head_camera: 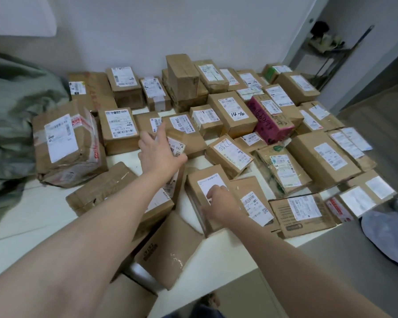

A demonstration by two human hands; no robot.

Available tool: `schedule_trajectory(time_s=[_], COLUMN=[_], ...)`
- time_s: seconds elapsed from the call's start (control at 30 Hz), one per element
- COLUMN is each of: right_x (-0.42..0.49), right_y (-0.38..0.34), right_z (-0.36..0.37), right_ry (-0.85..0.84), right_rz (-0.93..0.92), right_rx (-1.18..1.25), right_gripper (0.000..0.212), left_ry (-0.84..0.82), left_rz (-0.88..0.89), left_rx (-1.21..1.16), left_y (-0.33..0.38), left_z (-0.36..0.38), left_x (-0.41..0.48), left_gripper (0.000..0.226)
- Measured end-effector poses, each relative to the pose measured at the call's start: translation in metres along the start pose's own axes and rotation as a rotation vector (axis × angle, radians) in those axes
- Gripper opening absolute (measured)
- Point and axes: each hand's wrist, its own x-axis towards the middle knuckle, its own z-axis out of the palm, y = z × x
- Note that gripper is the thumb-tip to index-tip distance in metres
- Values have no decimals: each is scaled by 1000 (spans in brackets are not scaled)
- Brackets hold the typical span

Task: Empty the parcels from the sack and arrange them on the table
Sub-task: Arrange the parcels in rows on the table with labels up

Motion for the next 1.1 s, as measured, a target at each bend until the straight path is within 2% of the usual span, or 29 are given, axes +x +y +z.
schedule_trajectory(time_s=[0.07,0.13,0.23,0.3,0.4,0.47,0.57,0.63,0.7,0.73,0.8,0.87,0.93,1.03,1.1], right_x=[5,13,28,40,61,77,99,113,128,136,150,160,168,180,183], right_y=[0,-5,-22,-30,-31,-23,-13,-9,-7,-5,-1,6,12,13,9], right_z=[-9,-21,-45,-57,-69,-72,-77,-82,-88,-91,-93,-93,-91,-87,-86], right_ry=[49,98,29,-57,-117,-138,-269,-343,-354,-353,-374,-427,-480,-528,-552], right_rz=[-14,-95,-218,-256,-234,-159,-78,-13,57,89,127,123,108,79,30], right_rx=[98,249,480,582,777,811,872,1015,1112,1132,1121,1092,1084,1049,961], right_gripper=[42,57,97,111,107,114,121,101,73,66,66,71,73,73,74], left_ry=[63,96,-5,-105,-170,-186,-264,-258,-229,-220,-251,-351,-469,-567,-600], left_rz=[-23,-57,-141,-155,-117,-186,-281,-287,-316,-345,-415,-494,-541,-535,-560], left_rx=[-30,-32,-52,-93,-223,-379,-609,-597,-494,-409,-170,57,271,591,694], left_y=[4,11,27,38,52,54,52,50,43,36,21,7,5,11,17], left_z=[-7,-15,-19,-16,-13,-16,-16,-11,-2,4,17,33,47,71,81], left_x=[2,7,13,16,19,24,28,32,39,44,49,48,40,34,35], left_gripper=[101,100,100,100,75,56,42,40,42,45,59,77,82,103,119])
